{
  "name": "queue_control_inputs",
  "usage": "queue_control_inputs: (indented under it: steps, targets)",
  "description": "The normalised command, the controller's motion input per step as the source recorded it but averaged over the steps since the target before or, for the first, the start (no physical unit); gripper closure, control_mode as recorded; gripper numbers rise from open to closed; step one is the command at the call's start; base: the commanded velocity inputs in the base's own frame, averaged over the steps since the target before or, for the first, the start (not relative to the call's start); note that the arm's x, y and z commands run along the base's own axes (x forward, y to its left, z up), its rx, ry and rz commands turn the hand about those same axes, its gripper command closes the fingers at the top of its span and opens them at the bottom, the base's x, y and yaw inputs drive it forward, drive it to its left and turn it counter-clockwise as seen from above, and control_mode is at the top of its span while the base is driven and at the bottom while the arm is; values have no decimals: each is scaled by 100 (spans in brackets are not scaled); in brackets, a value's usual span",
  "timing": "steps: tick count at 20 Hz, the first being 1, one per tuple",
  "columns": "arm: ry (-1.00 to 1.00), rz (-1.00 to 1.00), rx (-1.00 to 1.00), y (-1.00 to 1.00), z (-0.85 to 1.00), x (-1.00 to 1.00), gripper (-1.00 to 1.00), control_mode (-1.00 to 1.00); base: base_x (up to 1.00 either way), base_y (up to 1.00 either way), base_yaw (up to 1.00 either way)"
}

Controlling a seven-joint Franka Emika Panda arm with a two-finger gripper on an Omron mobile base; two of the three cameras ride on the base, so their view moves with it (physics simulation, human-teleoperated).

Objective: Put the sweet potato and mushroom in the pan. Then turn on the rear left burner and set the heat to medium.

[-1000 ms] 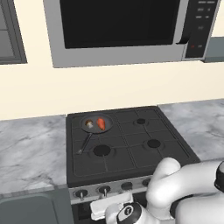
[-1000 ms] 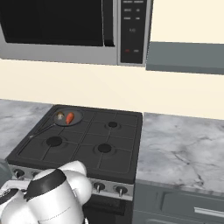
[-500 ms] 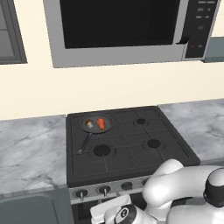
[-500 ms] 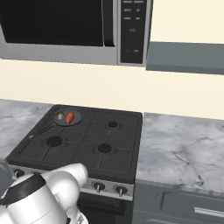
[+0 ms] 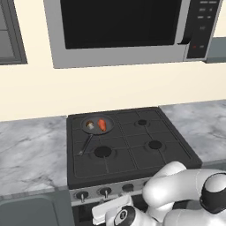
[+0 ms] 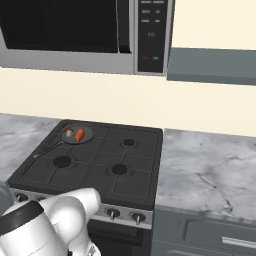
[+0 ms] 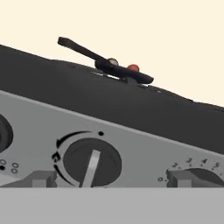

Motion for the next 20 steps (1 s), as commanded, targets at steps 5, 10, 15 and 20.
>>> queue_control_inputs:
  steps: [5, 10, 15, 20]
  targets:
    - [0, 6, 2, -7, 0, 36, -100, -100, 0, 0, 0]
    - [0, 7, 2, -1, 0, 28, -100, -100, 0, 0, 0]
    - [0, 5, 3, -13, -25, 13, -100, -100, 0, 0, 0]
    - [-1, 2, 7, -18, -41, 0, -100, -100, 0, 0, 0]
